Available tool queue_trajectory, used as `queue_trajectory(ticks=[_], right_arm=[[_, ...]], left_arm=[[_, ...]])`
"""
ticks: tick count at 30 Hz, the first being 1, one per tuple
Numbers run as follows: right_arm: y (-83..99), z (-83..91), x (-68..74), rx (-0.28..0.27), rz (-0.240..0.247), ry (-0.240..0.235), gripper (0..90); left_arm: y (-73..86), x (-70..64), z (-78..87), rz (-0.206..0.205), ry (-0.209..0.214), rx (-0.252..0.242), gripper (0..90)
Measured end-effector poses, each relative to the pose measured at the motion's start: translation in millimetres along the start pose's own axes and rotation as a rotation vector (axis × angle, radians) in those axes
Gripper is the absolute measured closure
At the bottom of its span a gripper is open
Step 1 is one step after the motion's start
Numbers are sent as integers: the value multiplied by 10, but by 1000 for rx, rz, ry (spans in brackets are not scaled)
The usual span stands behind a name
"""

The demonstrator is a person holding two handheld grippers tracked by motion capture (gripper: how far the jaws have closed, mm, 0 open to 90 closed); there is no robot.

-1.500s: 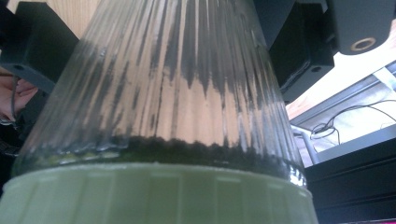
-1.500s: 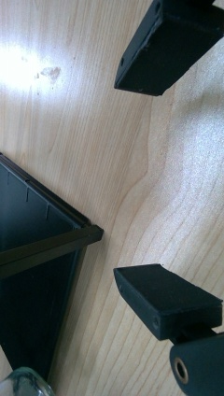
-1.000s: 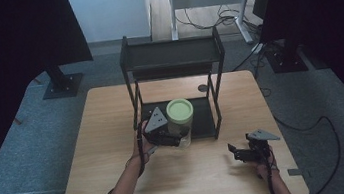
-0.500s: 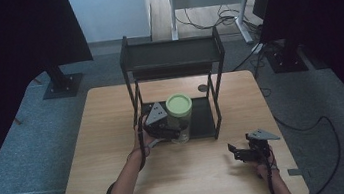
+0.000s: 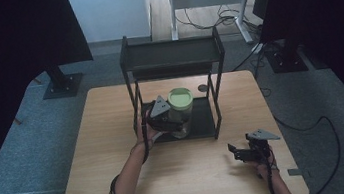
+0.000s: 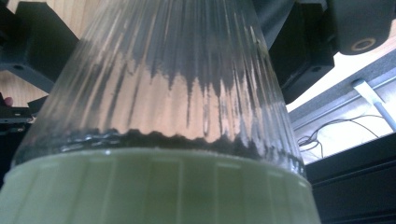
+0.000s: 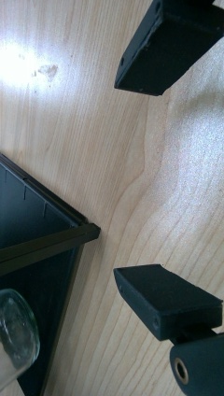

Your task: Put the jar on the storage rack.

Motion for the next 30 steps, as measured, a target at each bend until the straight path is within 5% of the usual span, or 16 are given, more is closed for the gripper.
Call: queue_trajectory(ticks=[21, 25, 30], right_arm=[[0, 3, -7, -1, -4, -6, 89], [1, 4, -6, -1, -3, -5, 89], [1, 3, 3, -3, 3, -1, 89]], left_arm=[[44, 178, -214, 33, -5, 36, 117], [83, 224, -206, 74, -4, 19, 116], [88, 230, -203, 83, -38, 22, 115]])
Point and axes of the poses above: each handheld gripper's, and its own axes: z roughly backward along the jaws, y roughly out of its underside, x roughly to its left, the point moved 1 cm from there along -z, roughly forward along the jaws, and after that the axes turned 4 degrees about y, right-handed, at the moved point
